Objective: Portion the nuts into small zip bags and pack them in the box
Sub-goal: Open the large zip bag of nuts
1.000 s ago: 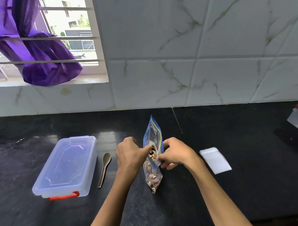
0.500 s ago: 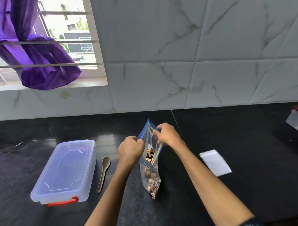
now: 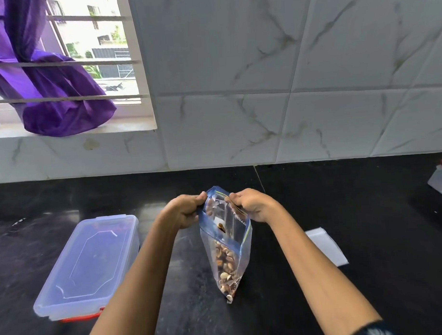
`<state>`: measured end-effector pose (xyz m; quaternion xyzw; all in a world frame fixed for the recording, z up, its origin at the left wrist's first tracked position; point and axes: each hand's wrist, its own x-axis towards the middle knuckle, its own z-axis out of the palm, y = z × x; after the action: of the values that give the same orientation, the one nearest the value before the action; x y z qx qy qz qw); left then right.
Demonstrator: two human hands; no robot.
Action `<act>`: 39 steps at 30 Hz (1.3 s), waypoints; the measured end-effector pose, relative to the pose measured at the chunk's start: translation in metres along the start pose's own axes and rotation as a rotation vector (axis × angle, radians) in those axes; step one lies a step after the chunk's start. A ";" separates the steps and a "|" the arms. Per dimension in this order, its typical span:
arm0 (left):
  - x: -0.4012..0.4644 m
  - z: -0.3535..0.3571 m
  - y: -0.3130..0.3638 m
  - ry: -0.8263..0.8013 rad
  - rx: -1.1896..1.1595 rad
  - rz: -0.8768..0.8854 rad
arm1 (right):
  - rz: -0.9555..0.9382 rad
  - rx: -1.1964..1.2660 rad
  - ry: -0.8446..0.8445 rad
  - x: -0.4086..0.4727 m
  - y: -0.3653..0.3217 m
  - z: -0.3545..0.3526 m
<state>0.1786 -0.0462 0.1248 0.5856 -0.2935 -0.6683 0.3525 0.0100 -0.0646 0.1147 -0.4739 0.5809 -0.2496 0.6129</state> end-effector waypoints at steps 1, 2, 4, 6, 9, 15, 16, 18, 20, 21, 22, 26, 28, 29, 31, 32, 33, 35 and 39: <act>-0.001 -0.002 -0.002 -0.042 -0.153 -0.085 | 0.072 0.127 -0.055 0.002 0.001 -0.002; 0.001 -0.005 -0.005 -0.050 -0.240 -0.136 | 0.123 0.230 -0.108 0.003 0.002 -0.005; 0.002 -0.012 -0.009 -0.057 -0.290 -0.172 | 0.165 0.358 -0.207 0.000 0.006 -0.010; -0.001 -0.021 -0.014 -0.071 -0.293 -0.174 | 0.170 0.473 -0.276 -0.003 0.013 -0.016; -0.004 -0.027 -0.022 -0.066 -0.280 -0.165 | 0.195 0.625 -0.290 -0.008 0.024 -0.019; -0.016 -0.024 -0.020 -0.026 -0.085 -0.009 | 0.063 0.524 -0.160 -0.008 0.035 -0.009; -0.019 -0.023 -0.019 -0.022 -0.060 0.005 | 0.027 0.483 -0.167 -0.010 0.035 -0.009; -0.027 -0.020 -0.019 -0.031 0.035 0.025 | -0.033 0.412 -0.216 -0.018 0.034 -0.006; -0.033 -0.015 -0.022 0.004 0.187 0.059 | -0.052 0.359 -0.283 -0.023 0.035 -0.006; -0.034 -0.013 -0.025 0.037 0.217 0.092 | -0.054 0.332 -0.320 -0.026 0.035 -0.006; -0.034 -0.012 -0.028 0.066 0.201 0.126 | -0.054 0.311 -0.350 -0.027 0.035 -0.007; -0.029 -0.021 -0.038 0.139 -0.035 0.096 | -0.080 0.279 -0.335 -0.034 0.034 -0.016; -0.029 -0.028 -0.044 0.158 0.014 0.007 | -0.079 0.138 -0.140 -0.039 0.036 -0.017; -0.031 -0.029 -0.046 0.143 0.120 -0.064 | -0.077 0.051 -0.017 -0.041 0.038 -0.016; -0.037 -0.027 -0.050 0.052 0.338 -0.208 | -0.097 -0.014 0.137 -0.042 0.044 -0.012; -0.039 -0.025 -0.050 0.002 0.365 -0.235 | -0.117 0.002 0.165 -0.043 0.046 -0.009; -0.042 -0.023 -0.049 -0.029 0.341 -0.235 | -0.135 0.016 0.181 -0.045 0.047 -0.005; -0.042 -0.021 -0.048 -0.005 0.214 -0.173 | -0.148 -0.145 0.264 -0.050 0.046 0.001; -0.046 -0.025 -0.056 0.084 0.127 -0.084 | 0.046 -0.648 0.274 -0.066 0.037 -0.001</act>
<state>0.1993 0.0241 0.1025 0.6461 -0.2953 -0.6373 0.2986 -0.0129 0.0074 0.1142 -0.5927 0.7174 -0.0997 0.3524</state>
